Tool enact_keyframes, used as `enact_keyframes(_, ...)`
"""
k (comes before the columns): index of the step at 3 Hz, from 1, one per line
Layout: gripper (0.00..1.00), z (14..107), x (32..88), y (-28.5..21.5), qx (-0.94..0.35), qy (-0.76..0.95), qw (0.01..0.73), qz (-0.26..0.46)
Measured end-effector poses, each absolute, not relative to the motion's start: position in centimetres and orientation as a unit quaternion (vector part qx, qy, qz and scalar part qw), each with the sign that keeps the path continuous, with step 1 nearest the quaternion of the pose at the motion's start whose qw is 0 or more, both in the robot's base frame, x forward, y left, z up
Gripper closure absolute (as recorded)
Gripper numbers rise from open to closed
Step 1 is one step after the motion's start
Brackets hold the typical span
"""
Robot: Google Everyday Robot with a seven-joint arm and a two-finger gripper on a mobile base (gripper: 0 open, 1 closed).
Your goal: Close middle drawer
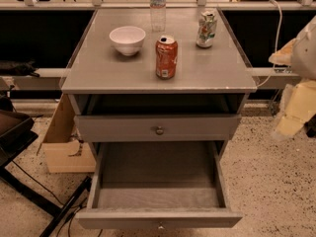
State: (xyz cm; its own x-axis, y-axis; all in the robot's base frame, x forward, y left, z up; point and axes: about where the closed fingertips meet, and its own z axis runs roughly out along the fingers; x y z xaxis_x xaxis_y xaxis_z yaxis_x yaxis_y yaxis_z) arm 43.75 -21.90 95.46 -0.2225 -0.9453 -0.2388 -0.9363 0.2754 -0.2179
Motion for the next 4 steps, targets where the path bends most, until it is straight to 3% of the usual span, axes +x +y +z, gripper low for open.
enact_keyframes(2, 0.00, 85.5, 41.4, -23.1, -0.584, 0.788, 0.181, 0.066)
enact_keyframes(4, 0.00, 70.0, 36.9, -22.7, -0.567, 0.800, 0.153, 0.126)
